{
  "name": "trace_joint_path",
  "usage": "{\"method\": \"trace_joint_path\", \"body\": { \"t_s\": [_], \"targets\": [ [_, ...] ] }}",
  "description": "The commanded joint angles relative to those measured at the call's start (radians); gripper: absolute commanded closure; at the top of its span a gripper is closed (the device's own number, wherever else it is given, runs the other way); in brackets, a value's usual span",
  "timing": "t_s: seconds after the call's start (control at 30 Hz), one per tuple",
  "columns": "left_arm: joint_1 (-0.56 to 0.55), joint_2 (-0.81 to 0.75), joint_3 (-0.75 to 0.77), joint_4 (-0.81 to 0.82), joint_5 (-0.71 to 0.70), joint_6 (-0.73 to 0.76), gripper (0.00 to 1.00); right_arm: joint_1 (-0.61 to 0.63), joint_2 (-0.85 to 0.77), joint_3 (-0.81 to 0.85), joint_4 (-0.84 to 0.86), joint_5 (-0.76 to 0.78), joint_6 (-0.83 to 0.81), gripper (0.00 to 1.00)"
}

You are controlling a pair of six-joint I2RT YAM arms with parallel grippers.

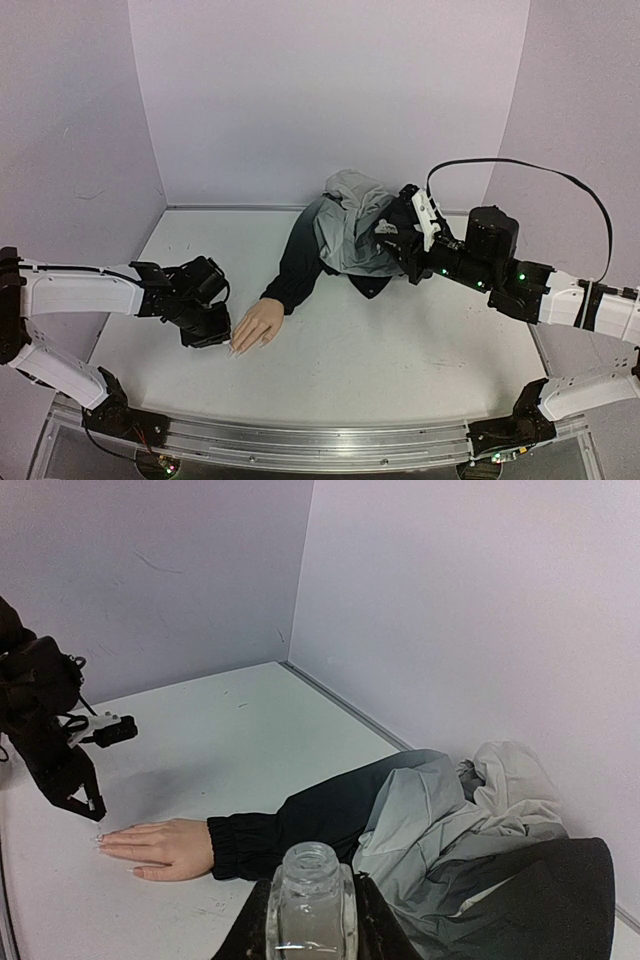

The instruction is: Paint the nails

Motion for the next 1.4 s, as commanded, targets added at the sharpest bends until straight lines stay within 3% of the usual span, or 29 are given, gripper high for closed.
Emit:
{"method": "trace_joint_path", "body": {
  "t_s": [0.0,0.57,0.93,1.37],
  "targets": [
    [-0.002,0.0,-0.009,0.024,-0.005,0.0,1.0,0.003,-0.006,0.004,0.077,-0.006,0.005,1.0],
    [-0.002,-0.029,-0.051,0.027,0.013,-0.018,1.0,0.003,-0.003,0.007,0.077,-0.009,0.007,1.0],
    [-0.002,-0.143,-0.029,-0.021,-0.016,-0.01,1.0,0.003,-0.002,0.007,0.076,-0.012,0.008,1.0],
    [-0.002,-0.065,0.032,-0.003,-0.026,0.011,1.0,0.002,-0.007,0.004,0.075,-0.009,0.008,1.0]
  ]
}}
